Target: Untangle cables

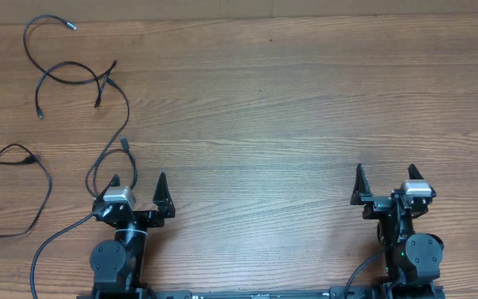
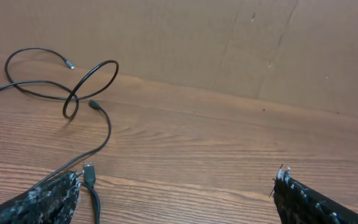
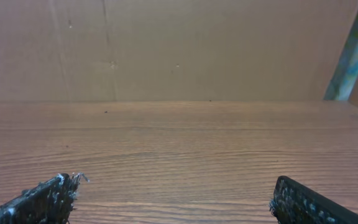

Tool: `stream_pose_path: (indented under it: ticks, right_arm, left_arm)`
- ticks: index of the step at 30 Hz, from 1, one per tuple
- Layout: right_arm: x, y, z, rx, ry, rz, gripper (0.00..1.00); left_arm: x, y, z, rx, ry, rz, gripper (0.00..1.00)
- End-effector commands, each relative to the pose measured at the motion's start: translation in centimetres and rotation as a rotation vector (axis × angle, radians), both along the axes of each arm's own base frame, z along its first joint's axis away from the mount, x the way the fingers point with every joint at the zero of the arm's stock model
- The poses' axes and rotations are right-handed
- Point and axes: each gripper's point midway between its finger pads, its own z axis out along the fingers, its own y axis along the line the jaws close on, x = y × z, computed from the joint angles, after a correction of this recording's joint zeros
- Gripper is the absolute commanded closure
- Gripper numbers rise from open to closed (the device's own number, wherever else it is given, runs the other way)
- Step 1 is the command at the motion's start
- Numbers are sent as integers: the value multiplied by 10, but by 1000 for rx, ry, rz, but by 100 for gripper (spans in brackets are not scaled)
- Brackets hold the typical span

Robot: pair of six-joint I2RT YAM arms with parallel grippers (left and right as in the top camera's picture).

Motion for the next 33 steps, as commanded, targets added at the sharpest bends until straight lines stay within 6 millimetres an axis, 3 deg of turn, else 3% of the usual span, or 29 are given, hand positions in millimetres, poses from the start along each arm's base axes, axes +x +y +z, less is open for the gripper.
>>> stream_pose_path:
  ticks: [1,33]
  right_arm:
    - [0,4,-2,-12,-11,19,0]
    - [1,3,-1,-10,-30,18,0]
  left_arm:
    - [0,-3,0,-15,-6,-11,0]
    - [0,-3,0,-14,-6,-11,1]
